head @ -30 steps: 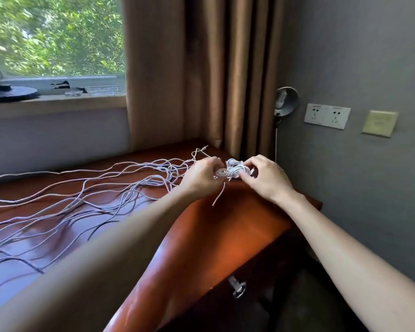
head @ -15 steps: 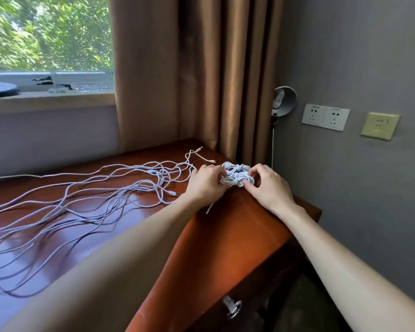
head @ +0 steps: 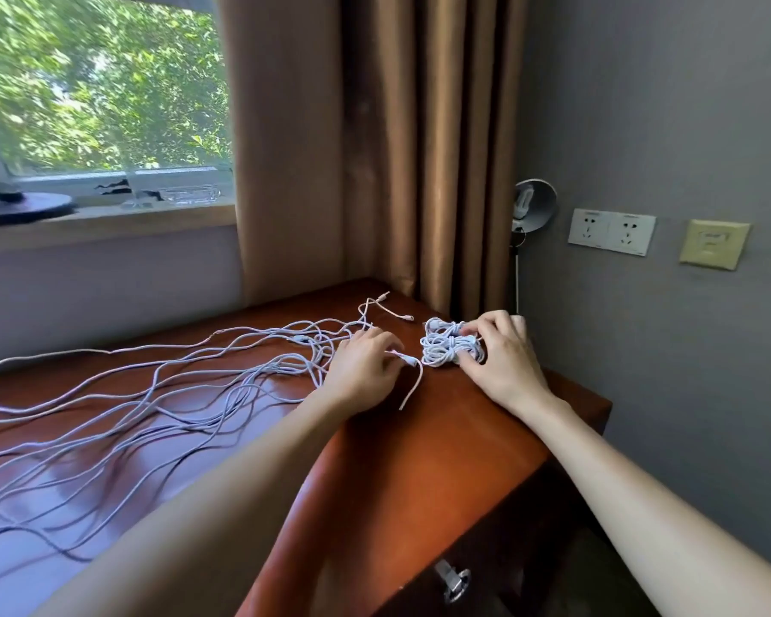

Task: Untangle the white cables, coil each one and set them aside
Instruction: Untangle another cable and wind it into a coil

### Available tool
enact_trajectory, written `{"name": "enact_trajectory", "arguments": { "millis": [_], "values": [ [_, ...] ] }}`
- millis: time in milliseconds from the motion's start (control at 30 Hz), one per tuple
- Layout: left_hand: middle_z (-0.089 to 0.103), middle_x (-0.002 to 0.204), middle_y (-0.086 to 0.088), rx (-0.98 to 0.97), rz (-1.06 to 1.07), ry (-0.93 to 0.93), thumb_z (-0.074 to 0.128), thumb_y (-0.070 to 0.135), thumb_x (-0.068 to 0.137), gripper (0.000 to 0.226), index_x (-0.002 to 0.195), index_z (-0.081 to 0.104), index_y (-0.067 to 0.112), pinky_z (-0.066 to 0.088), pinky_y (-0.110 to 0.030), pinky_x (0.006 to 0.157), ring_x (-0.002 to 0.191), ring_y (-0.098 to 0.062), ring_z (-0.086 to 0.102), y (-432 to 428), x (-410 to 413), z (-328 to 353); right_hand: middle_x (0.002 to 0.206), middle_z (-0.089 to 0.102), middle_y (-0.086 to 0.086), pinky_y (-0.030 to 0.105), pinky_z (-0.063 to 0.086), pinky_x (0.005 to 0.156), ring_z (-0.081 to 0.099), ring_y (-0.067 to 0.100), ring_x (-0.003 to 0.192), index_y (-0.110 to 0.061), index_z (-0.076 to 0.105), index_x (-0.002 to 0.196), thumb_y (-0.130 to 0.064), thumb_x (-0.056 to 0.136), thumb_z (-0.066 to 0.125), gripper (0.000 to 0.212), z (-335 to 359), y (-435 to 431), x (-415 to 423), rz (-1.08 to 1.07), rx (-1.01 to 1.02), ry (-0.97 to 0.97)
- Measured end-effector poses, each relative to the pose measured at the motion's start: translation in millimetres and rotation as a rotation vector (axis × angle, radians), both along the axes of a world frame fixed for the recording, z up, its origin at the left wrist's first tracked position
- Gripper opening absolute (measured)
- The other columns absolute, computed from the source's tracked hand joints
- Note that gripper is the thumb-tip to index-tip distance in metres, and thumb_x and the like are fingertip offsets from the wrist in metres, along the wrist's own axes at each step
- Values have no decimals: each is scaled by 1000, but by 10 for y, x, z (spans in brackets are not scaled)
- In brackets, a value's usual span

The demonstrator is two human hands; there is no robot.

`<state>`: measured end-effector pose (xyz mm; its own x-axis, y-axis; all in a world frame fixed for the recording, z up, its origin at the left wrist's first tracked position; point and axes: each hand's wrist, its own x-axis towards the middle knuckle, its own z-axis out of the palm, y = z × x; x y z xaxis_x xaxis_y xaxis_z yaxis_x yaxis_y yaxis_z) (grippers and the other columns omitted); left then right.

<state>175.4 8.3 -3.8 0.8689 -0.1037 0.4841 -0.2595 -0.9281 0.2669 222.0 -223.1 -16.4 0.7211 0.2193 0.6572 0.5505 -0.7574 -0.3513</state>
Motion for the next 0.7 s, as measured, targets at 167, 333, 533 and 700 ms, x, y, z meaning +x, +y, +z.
{"name": "enact_trajectory", "arguments": {
  "millis": [167, 333, 533, 700],
  "values": [
    [61, 119, 5, 16, 58, 25, 57, 33, 95, 23, 116, 66, 26, 37, -38, 102, 120, -20, 52, 212, -214, 21, 110, 58, -2, 41, 45, 97, 48, 25, 108, -20, 69, 107, -23, 83, 74, 25, 42, 249, -110, 86, -28, -57],
    [62, 118, 7, 28, 105, 37, 56, 37, 94, 20, 111, 65, 30, 35, -37, 100, 119, -21, 52, 373, -393, 8, 107, 61, -3, 43, 45, 96, 53, 24, 105, -21, 69, 103, -25, 84, 71, 19, 55, 451, -195, 141, -57, -71],
    [61, 111, 5, 61, 110, 56, 60, 40, 92, 21, 104, 70, 26, 32, -36, 102, 119, -20, 49, 487, -484, -30, 112, 65, -4, 40, 41, 100, 54, 23, 108, -22, 70, 109, -25, 89, 68, 20, 101, 720, -217, 221, -114, -12],
    [61, 106, 7, 61, 64, 23, 61, 38, 92, 16, 103, 71, 31, 31, -36, 105, 117, -17, 50, 523, -502, -58, 119, 64, -4, 38, 38, 103, 52, 21, 114, -24, 68, 113, -27, 91, 65, 22, 151, 920, -171, 228, -184, 50]
  ]
}}
